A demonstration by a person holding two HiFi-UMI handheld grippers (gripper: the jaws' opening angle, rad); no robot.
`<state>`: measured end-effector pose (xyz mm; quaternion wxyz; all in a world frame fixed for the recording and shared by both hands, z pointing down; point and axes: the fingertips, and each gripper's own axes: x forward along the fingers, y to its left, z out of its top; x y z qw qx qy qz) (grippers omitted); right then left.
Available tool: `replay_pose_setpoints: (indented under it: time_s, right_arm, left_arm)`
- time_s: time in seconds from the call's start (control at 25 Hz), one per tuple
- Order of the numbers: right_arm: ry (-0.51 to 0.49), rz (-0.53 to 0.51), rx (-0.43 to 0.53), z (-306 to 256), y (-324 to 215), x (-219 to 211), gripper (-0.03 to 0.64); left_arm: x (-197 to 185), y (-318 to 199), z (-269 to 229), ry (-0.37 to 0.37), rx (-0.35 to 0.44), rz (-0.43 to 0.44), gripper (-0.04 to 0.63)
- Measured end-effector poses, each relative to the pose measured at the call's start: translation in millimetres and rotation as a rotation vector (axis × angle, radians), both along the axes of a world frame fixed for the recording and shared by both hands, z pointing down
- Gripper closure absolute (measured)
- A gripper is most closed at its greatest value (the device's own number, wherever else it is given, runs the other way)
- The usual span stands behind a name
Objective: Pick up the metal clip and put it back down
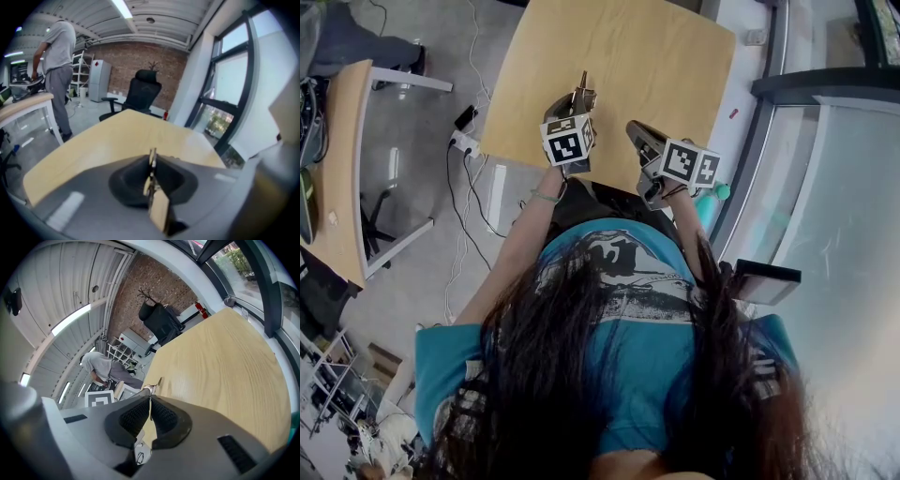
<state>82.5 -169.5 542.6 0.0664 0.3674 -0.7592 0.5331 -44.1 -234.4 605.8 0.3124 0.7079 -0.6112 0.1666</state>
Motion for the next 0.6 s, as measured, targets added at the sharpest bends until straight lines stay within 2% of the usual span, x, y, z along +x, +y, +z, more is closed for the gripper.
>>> replay_pose_setpoints:
  time_s: [0.36, 0.6]
  right_arm:
    - [0.002, -0.004, 0.007, -4, 3, -15, 0.595]
    - [0.004, 0.005, 0.013, -6, 4, -23, 0.595]
  left_arm:
    - [4, 6, -51, 0.148, 0.059, 0.073, 0.569]
    - [0, 19, -84, 0.211, 0.097, 0.11, 0.569]
